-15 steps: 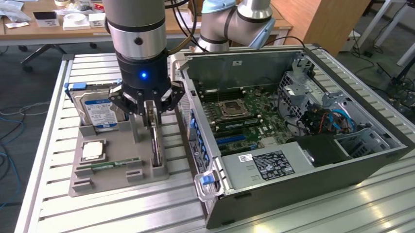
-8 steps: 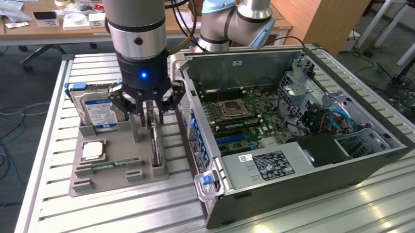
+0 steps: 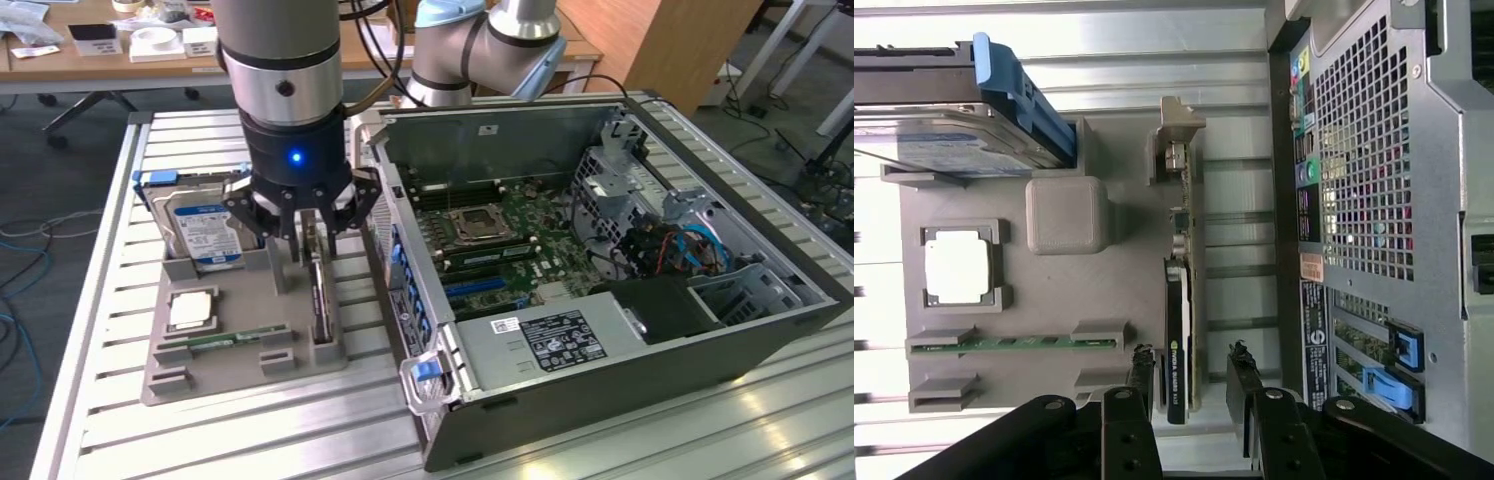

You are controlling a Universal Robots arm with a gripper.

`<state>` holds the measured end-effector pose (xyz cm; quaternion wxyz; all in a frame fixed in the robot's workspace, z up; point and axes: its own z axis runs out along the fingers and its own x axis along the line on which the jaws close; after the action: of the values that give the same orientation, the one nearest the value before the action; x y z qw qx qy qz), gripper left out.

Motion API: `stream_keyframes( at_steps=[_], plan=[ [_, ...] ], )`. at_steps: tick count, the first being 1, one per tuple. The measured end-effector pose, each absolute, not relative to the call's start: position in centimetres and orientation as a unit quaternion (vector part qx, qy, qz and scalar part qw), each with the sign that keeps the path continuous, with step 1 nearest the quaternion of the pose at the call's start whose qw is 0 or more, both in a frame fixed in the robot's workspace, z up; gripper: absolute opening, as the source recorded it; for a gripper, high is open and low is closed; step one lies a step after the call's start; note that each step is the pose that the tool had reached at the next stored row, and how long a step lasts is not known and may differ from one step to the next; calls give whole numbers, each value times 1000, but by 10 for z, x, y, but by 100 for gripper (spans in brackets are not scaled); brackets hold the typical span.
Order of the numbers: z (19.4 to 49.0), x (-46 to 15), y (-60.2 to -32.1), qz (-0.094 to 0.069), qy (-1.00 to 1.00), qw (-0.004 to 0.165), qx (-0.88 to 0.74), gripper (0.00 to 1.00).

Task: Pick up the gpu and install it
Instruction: 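Pick up the gpu and move the gpu toward the slot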

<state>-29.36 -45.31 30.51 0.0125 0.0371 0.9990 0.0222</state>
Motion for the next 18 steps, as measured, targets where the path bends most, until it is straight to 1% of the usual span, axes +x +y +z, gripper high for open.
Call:
stream_keyframes(
  at_steps=[6,18],
  plan=[
    [299,-294,-453,22,999,12,37,43],
    [298,-294,-453,22,999,13,37,43]
  ],
)
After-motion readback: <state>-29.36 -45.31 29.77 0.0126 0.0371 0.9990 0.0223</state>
